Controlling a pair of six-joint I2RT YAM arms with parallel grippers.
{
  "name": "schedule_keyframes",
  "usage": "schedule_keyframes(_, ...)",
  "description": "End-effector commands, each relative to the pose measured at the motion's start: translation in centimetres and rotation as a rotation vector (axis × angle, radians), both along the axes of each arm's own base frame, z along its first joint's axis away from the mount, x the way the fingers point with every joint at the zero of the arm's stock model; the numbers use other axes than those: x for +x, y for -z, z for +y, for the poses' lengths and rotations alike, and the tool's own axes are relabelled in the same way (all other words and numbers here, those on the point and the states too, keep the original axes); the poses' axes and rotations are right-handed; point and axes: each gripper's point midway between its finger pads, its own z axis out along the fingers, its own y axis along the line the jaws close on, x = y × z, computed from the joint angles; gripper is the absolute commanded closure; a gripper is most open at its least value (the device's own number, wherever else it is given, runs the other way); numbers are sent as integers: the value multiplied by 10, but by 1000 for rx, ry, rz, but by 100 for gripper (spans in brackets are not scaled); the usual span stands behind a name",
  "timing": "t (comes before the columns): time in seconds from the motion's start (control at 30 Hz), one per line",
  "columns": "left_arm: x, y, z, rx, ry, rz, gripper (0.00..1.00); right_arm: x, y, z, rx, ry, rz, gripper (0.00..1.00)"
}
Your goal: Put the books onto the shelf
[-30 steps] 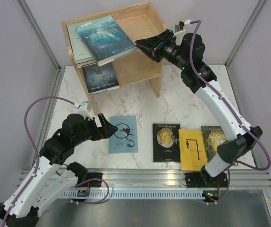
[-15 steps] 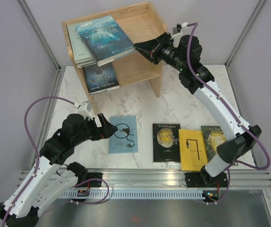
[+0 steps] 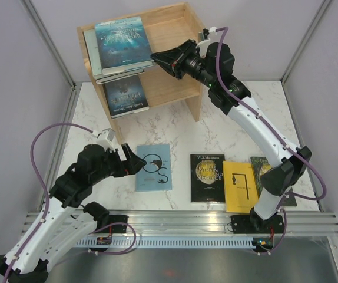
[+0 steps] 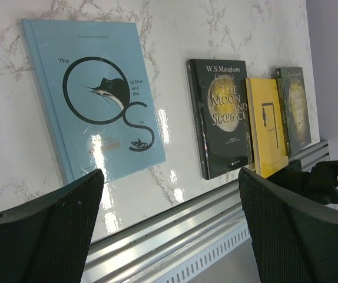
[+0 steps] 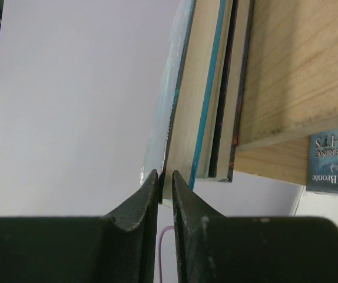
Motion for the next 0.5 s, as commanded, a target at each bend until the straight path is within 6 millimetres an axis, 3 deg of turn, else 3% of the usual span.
schedule_keyframes(0.0, 0, -7, -3, -29, 13, -25, 4, 14, 0, 7, 4, 19, 1, 82)
schedule_keyframes(0.2, 0, -1, -3, -17, 18, -17, 4, 31, -3, 22, 19, 11, 2, 82)
schedule_keyframes(0.3, 0, 1, -2, -13, 19, -18, 4, 38, 5, 33, 18, 0, 16, 82)
schedule_keyframes(0.47, 2, 2, -3, -10, 20, -16, 4, 35, 13, 51, 14, -34, 22, 82)
